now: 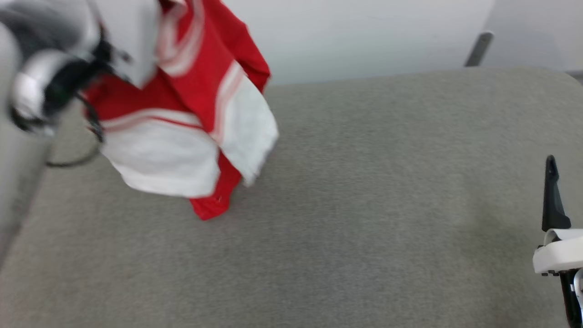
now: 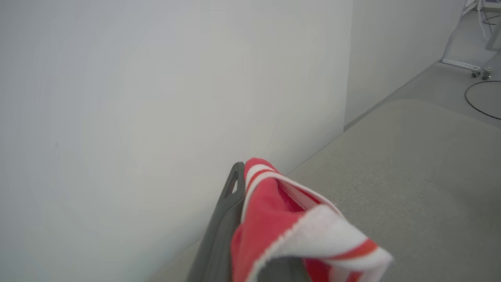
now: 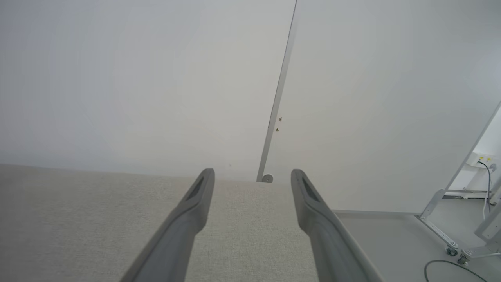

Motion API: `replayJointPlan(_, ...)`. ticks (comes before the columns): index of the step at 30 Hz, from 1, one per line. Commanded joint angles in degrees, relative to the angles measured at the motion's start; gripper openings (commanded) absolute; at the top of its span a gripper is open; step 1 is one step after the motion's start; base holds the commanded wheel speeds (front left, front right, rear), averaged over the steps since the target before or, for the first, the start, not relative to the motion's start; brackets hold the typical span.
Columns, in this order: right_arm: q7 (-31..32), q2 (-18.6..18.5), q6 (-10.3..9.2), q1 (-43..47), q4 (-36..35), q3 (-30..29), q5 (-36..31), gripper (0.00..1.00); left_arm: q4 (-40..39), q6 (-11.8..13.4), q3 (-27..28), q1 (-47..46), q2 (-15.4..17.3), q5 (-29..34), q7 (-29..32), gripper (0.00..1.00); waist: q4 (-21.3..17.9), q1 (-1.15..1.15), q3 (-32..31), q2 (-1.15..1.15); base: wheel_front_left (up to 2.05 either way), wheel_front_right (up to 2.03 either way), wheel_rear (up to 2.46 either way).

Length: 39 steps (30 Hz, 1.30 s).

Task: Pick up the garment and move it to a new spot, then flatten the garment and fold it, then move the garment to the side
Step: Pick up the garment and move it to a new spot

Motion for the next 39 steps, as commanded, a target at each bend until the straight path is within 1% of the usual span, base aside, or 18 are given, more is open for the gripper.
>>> replayJointPlan(1,-0.49,0.39,-0.04,0.16,0.42,-0.49,-0.18,1.00,-0.56,0.21,-0.39,0.99,-0.26,0.02,0.41,0.00,-2.88,0.00,1.48,0.00,0.00,0.00,0.00)
replayJointPlan(6,-1.74,1.28,-0.04,-0.16,3.45,-1.75,-0.52,1.00,-3.25,2.67,-3.64,5.61,-2.67,-0.17,2.10,0.00,-5.07,0.00,2.67,0.00,0.00,0.00,0.00)
replayJointPlan(9,-2.55,2.01,-0.04,-0.79,5.42,-1.59,-0.61,1.00,-3.12,3.30,-5.85,8.98,-3.63,0.06,2.31,0.00,-6.14,0.00,3.39,0.00,0.00,0.00,0.00)
replayJointPlan(15,-3.89,3.20,-0.04,-2.01,8.30,-0.57,-0.45,1.00,-0.18,2.75,-10.07,14.45,-4.77,0.76,1.99,0.00,-7.81,0.00,4.88,0.00,0.00,0.00,0.00)
replayJointPlan(22,-4.91,4.10,-0.04,-3.86,10.93,1.43,0.04,1.00,7.21,1.65,-12.71,19.21,-6.30,-0.17,0.36,0.00,-9.27,0.00,6.73,0.00,0.00,0.00,0.00)
replayJointPlan(29,-5.43,4.47,-0.04,-5.50,12.51,3.12,0.29,1.00,16.78,-0.41,-14.21,21.32,-7.99,-1.17,-1.36,0.00,-10.16,0.00,7.89,0.00,0.00,0.00,0.00)
replayJointPlan(34,-5.55,4.57,-0.04,-5.89,13.13,3.45,0.44,1.00,22.73,-2.16,-15.05,21.17,-9.58,-1.51,-2.90,0.00,-10.22,0.00,8.06,0.00,0.00,0.00,0.00)
replayJointPlan(35,-5.58,4.57,-0.04,-5.91,13.22,3.47,0.42,1.00,23.67,-2.53,-15.08,21.22,-9.95,-1.94,-3.05,0.07,-10.18,0.00,7.98,0.00,0.00,0.00,0.00)
replayJointPlan(36,-5.59,4.57,-0.04,-5.89,13.29,3.50,0.36,1.00,24.53,-3.02,-15.33,21.03,-10.15,-1.72,-3.40,0.20,-10.10,0.00,7.82,0.00,0.00,0.00,0.00)
replayJointPlan(37,-5.59,4.55,-0.04,-5.82,13.33,3.52,0.26,1.00,24.93,-3.40,-15.50,20.62,-10.32,-1.49,-3.92,0.49,-9.96,0.00,7.61,0.00,0.00,0.00,0.00)
replayJointPlan(38,-5.59,4.47,-0.04,-5.64,13.39,3.46,0.15,1.00,25.20,-3.67,-15.35,20.33,-10.64,-1.86,-4.22,0.84,-9.75,0.00,7.29,0.00,0.00,0.00,0.00)
replayJointPlan(39,-5.61,4.36,-0.04,-5.42,13.45,3.46,0.02,1.00,25.25,-4.03,-15.25,19.87,-10.83,-2.17,-4.54,0.89,-9.53,0.00,6.95,0.00,0.00,0.00,0.00)
